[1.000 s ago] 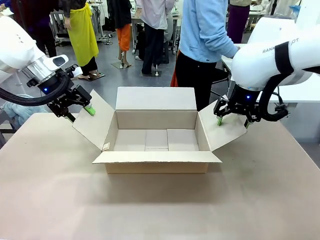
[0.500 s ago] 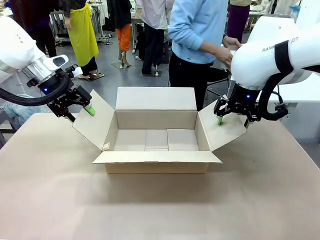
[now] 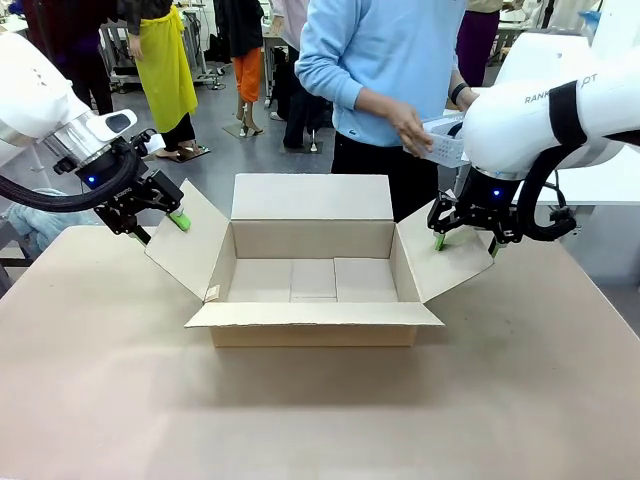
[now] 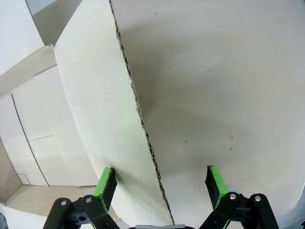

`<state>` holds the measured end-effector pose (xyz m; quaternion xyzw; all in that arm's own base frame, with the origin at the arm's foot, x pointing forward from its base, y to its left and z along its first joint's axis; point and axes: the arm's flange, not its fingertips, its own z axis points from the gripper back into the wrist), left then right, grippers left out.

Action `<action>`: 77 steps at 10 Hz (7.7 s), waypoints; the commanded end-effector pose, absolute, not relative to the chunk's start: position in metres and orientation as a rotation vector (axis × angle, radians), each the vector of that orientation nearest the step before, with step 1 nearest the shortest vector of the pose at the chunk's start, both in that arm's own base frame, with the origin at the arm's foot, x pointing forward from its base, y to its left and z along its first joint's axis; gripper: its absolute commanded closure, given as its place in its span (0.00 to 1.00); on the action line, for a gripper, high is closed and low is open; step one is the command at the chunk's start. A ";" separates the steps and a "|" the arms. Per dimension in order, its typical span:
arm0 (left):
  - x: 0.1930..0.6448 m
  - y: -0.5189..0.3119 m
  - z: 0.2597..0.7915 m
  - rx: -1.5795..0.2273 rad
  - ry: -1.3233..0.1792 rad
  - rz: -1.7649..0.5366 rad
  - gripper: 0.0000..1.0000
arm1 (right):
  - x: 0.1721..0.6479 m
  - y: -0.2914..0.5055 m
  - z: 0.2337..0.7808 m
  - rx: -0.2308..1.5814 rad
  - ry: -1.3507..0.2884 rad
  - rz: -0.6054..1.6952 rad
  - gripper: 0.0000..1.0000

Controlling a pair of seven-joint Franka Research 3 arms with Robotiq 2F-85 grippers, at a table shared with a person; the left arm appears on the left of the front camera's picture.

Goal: Pack the gift set into the box.
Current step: Lift both hands away from the flaps of the Package Box, then press and hold the closed box until the human finishes sealing it.

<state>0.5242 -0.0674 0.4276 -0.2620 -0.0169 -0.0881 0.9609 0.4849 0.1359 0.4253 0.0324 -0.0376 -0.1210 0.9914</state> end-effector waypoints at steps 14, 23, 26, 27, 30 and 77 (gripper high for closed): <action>0.521 -0.067 0.428 -0.516 -0.033 -0.171 0.00 | 0.489 0.137 0.427 0.036 -0.081 -0.264 0.00; 0.521 -0.067 0.428 -0.516 -0.033 -0.171 0.00 | 0.489 0.137 0.427 0.036 -0.081 -0.264 0.00; 0.521 -0.067 0.428 -0.516 -0.033 -0.171 0.00 | 0.489 0.137 0.427 0.036 -0.081 -0.264 0.00; 0.521 -0.067 0.428 -0.516 -0.033 -0.171 0.00 | 0.489 0.137 0.427 0.036 -0.081 -0.264 0.00; 0.521 -0.067 0.428 -0.516 -0.033 -0.171 0.00 | 0.489 0.137 0.427 0.036 -0.081 -0.264 0.00; 0.464 0.059 0.441 -1.355 -0.601 -0.451 0.00 | 0.427 -0.051 0.476 1.149 -0.175 -0.144 0.00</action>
